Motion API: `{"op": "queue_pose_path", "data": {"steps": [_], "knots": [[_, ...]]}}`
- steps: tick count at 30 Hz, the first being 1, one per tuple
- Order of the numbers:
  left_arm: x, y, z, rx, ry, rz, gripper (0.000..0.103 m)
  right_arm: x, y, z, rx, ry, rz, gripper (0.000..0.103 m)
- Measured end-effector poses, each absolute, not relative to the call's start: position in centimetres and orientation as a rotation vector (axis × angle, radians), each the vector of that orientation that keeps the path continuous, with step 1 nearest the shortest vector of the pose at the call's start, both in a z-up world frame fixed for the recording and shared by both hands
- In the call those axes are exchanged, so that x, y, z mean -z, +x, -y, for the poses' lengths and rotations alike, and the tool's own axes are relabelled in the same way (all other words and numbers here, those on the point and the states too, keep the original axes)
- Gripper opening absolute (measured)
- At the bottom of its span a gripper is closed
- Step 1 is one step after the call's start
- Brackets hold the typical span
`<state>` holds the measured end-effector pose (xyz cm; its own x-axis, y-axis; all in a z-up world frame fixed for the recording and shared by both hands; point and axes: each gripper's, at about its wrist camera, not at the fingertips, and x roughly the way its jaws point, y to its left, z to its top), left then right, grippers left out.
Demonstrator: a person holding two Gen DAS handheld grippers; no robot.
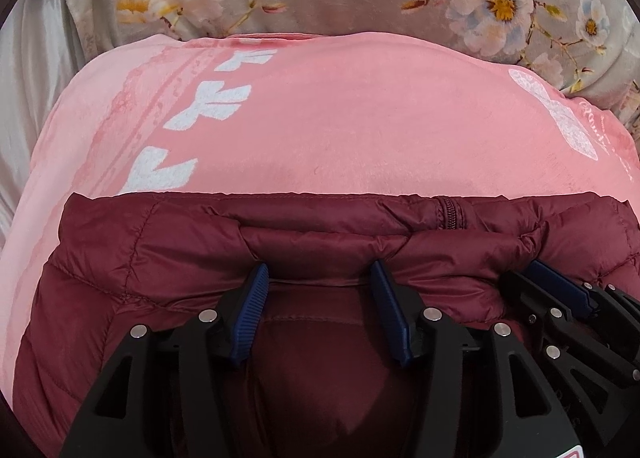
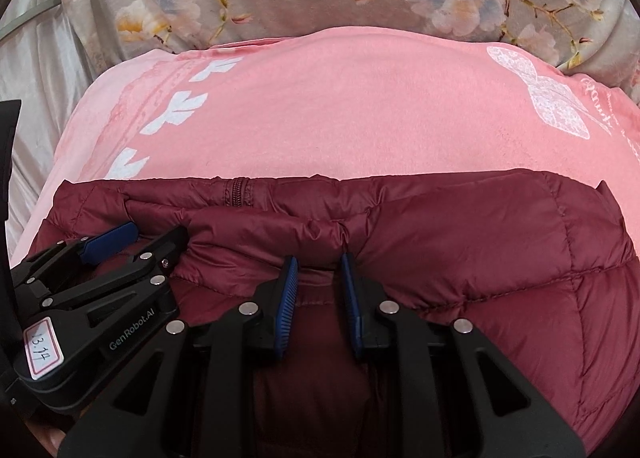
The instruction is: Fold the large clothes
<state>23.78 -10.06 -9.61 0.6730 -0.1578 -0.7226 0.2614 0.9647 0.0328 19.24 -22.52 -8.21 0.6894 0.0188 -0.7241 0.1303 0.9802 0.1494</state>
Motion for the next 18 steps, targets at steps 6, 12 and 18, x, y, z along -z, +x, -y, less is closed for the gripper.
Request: {"op": "queue_pose_path", "data": {"steps": [6,12,18], "knots": [[9.71,23.85,10.34,0.229,0.15,-0.796,0.053,8.35,19.37,22.81,0.059,0.211,-0.807,0.021],[9.7,24.05,10.64,0.22,0.16,-0.794,0.054,8.44,19.52,22.77,0.064,0.218,-0.806,0.021],[9.64,24.15,10.58,0.219,0.16,-0.796,0.055,8.44,19.58,22.88,0.07,0.222,-0.801,0.021]]}}
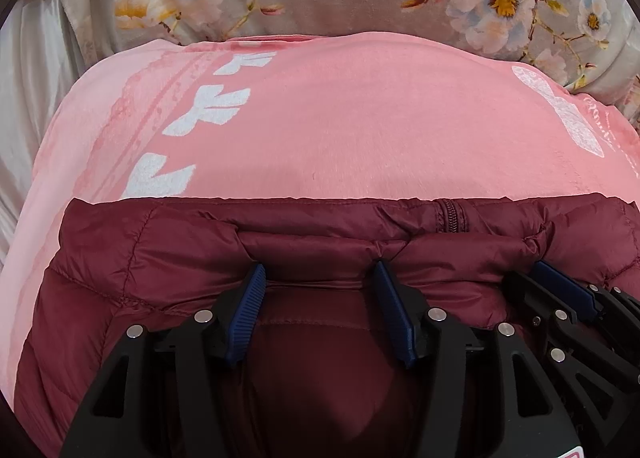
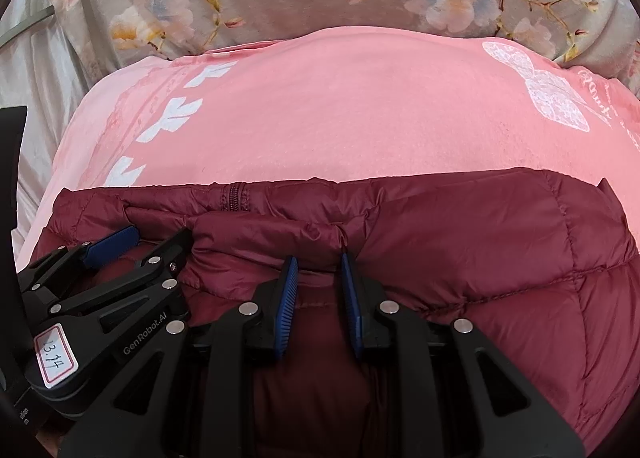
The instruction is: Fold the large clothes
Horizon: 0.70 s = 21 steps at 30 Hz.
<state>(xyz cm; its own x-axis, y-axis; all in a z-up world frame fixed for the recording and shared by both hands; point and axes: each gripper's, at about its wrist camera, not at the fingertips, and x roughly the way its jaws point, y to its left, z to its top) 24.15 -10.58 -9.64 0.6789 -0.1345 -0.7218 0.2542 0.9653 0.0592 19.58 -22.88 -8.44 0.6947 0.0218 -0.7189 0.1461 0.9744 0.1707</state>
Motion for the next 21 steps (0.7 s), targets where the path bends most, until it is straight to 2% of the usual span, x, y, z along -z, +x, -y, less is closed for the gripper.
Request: {"op": "queue_pose_path", "data": {"steps": [5,9,14,21], "knots": [[9.3,24.0,10.4,0.215,0.158,-0.812,0.058,7.6,18.2,24.0,0.114,0.263,-0.752,0.021],[7.6,21.2,8.2,0.236,0.073,-0.855,0.061,5.5,14.2,23.5,0.159,0.247,-0.686,0.025],[6.3,16.4,5.8,0.258,-0.021,-0.897,0.061,4.6,9.4,20.6,0.046,0.259,-0.708,0.025],[7.8,12.3,4.2,0.225,-0.027,-0.936,0.062,6.6,8.1,17.9,-0.008,0.292,-0.802,0.025]]}}
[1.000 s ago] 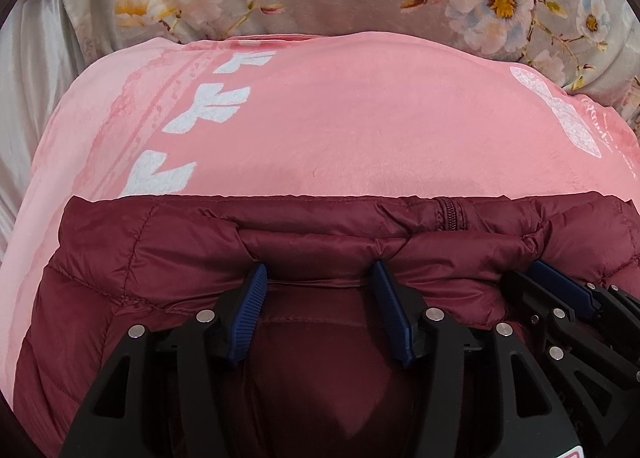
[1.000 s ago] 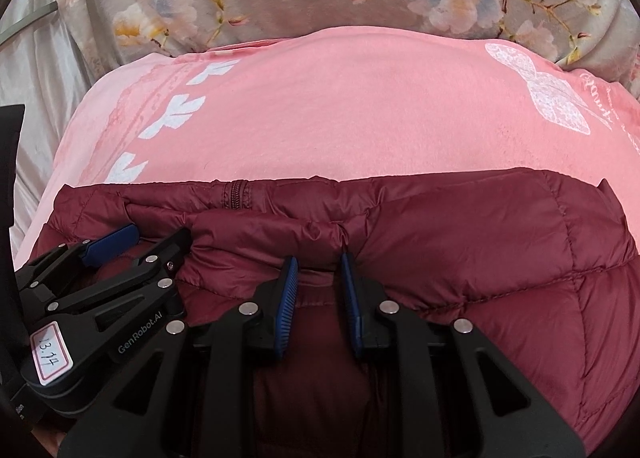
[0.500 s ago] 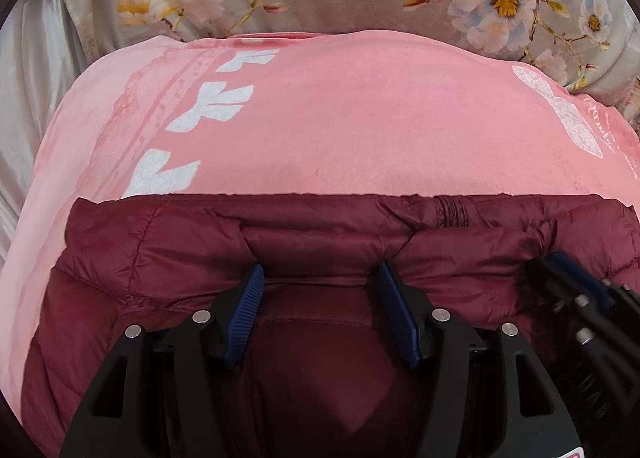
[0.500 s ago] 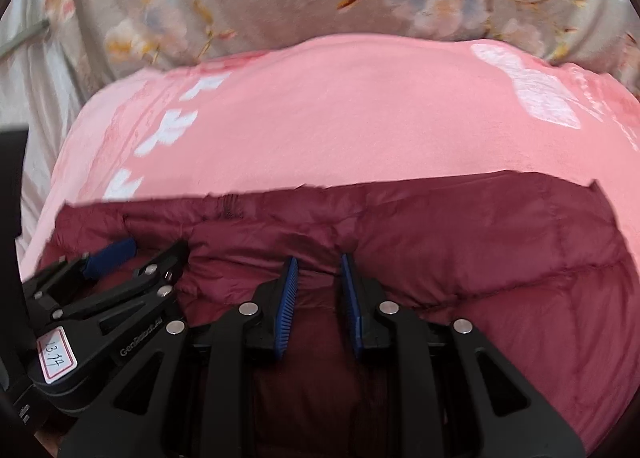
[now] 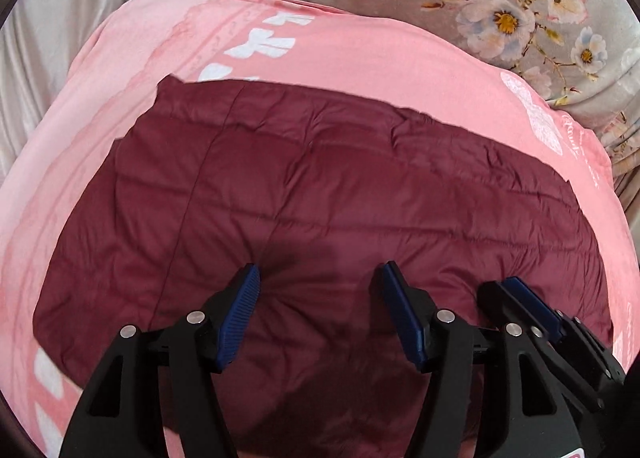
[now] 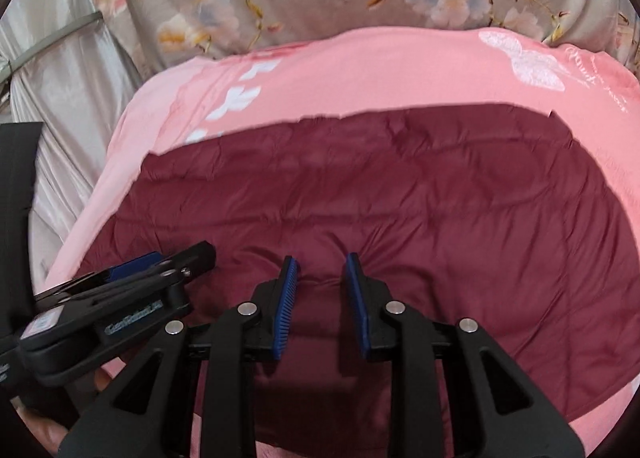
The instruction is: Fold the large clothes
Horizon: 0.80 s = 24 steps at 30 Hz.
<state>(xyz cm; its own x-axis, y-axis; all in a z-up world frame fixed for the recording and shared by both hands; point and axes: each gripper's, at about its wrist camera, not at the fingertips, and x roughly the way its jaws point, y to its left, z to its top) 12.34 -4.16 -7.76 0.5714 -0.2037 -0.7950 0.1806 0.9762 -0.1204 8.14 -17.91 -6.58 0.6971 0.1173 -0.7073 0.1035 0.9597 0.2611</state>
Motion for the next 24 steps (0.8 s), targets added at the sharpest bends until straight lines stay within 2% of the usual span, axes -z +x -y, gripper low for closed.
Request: {"op": "queue_pose_path", "data": {"steps": [9,17,24], "knots": [[8.5,10.0,3.2,0.221,-0.011,-0.899,0.062,8.2,7.6,16.8,0.027,0.234,-0.785,0.025],[6.9,7.7,-3.2,0.241,-0.151,-0.905,0.062,8.2,7.8,16.3,0.05,0.187,-0.783,0.025],[8.0,7.5,-4.3,0.233,-0.121,-0.904,0.062,8.2,7.8,15.8,0.065,0.158,-0.785,0.025]]}}
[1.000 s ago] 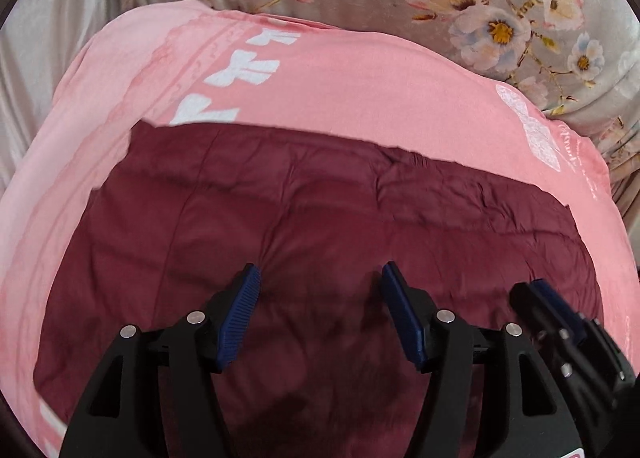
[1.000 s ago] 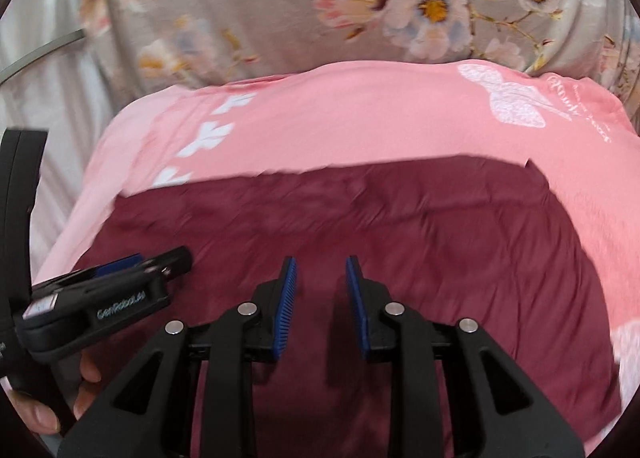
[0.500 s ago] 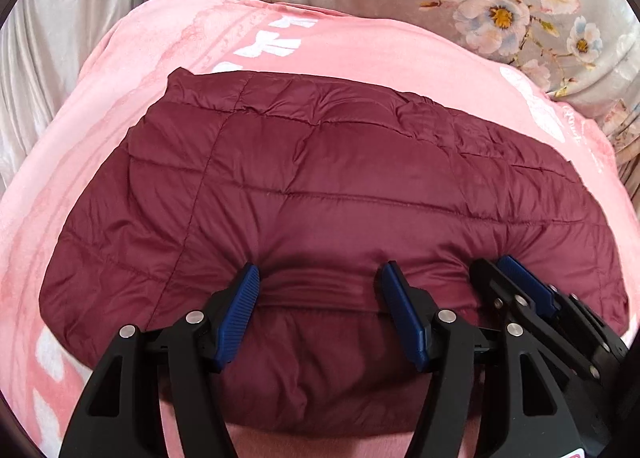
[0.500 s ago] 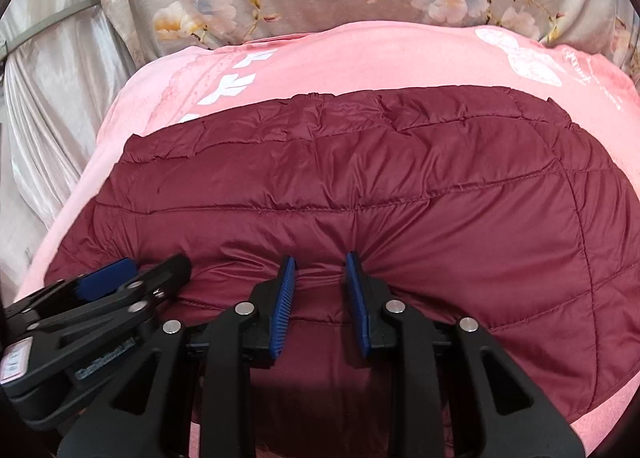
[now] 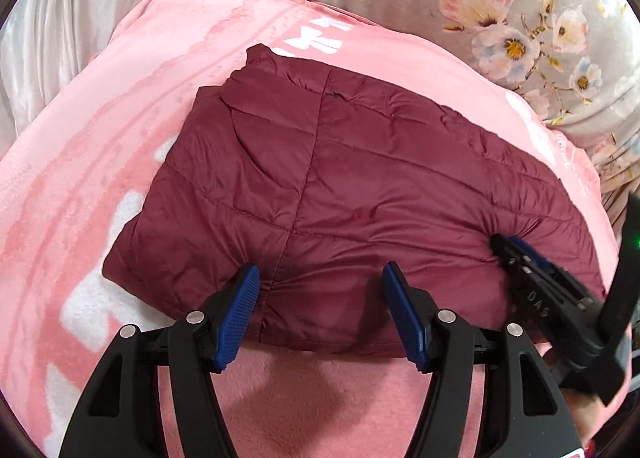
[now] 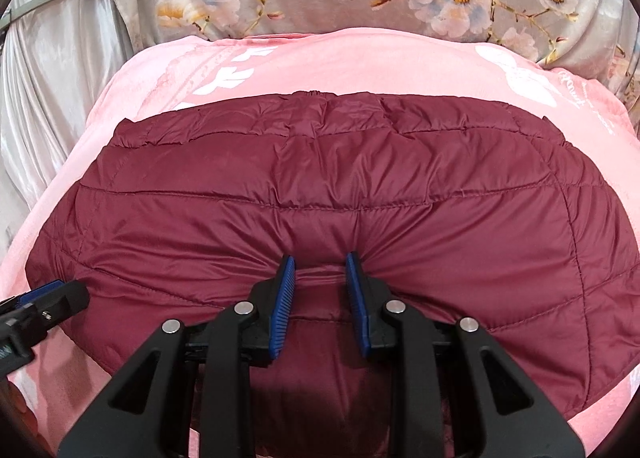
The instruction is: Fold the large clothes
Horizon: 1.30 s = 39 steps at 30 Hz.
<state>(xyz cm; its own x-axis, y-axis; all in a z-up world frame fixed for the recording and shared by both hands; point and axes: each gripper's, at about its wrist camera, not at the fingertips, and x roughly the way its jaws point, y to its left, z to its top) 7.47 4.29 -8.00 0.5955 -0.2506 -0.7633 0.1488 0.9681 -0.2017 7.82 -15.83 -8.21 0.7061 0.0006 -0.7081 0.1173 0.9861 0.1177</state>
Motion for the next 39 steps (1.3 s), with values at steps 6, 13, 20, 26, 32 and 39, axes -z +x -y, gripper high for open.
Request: {"op": "queue_pose_path", "data": {"steps": [6,13,20,26,32,39], "knots": [[6.6,6.2,-6.9,0.255,-0.23,-0.904,0.062,6.7,6.3,15.3,0.039,0.247,-0.759,0.028],[7.5,5.7,-13.1,0.174,-0.457,-0.956,0.063,7.1,5.3,13.5,0.019,0.247,-0.784,0.028],[9.2,8.3,-13.1,0.261,-0.619,-0.976,0.06,7.4,5.7,13.3,0.02,0.25,-0.79,0.028],[6.3,9.7,-12.2,0.285,-0.547,-0.895,0.011,7.6,6.9,12.7,0.014,0.25,-0.792,0.028],[-1.7,8.8,-10.0,0.392,-0.446,-0.711,0.006,5.9,6.4,14.3,-0.071,0.428,-0.775,0.028],[-8.0,7.1,-4.9,0.539,-0.324,-0.609,0.006,5.7,2.5,16.3,-0.105,0.475,-0.791,0.028]]}}
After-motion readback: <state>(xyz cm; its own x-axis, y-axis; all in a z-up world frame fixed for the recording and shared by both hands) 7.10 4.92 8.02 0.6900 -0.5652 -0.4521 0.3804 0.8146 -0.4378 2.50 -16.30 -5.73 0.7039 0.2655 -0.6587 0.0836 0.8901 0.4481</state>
